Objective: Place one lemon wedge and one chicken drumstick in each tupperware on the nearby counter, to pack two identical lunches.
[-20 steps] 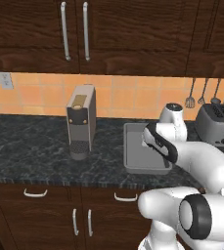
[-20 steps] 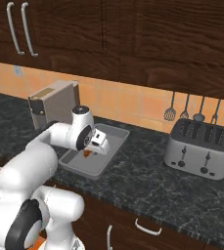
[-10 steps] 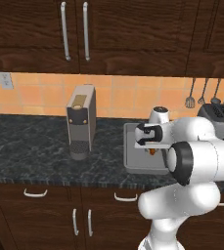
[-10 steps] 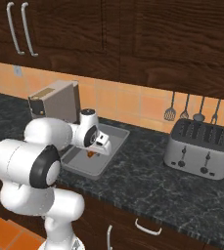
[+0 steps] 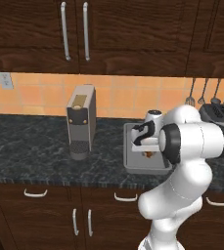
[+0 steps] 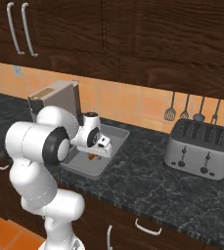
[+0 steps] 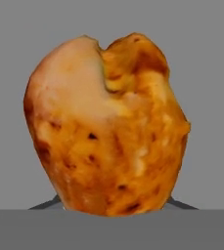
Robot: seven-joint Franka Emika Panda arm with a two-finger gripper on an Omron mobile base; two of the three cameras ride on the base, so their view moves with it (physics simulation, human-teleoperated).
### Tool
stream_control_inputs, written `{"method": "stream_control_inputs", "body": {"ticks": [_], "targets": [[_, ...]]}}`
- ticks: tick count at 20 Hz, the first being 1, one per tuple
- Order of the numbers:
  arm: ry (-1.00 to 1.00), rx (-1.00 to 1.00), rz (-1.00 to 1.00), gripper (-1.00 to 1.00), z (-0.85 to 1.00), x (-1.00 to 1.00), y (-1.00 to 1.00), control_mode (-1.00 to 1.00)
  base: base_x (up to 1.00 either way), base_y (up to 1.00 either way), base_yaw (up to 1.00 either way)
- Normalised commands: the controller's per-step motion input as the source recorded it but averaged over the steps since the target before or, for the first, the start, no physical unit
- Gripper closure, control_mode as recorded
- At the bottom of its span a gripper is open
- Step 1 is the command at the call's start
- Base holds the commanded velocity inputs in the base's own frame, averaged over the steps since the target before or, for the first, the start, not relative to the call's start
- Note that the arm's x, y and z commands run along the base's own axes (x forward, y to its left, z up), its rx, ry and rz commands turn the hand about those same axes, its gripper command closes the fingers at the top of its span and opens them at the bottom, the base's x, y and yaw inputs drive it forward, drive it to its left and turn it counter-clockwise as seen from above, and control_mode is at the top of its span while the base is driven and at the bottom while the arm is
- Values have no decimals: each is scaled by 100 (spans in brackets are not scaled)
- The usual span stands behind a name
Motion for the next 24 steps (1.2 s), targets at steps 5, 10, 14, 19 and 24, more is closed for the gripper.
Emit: {"method": "stream_control_inputs", "body": {"ticks": [5, 10, 14, 19, 24], "targets": [[2, 0, 0, -100, -41, -7, 2, -100, 0, 0, 0], [-2, 0, 0, -100, 0, -32, 6, -100, 0, 0, 0], [-5, 0, 0, -100, 16, -40, 13, -100, 0, 0, 0], [-20, 0, 2, -100, 75, -59, 1, -100, 0, 0, 0], [-15, 0, 3, -100, 81, -78, 9, -100, 0, 0, 0]]}}
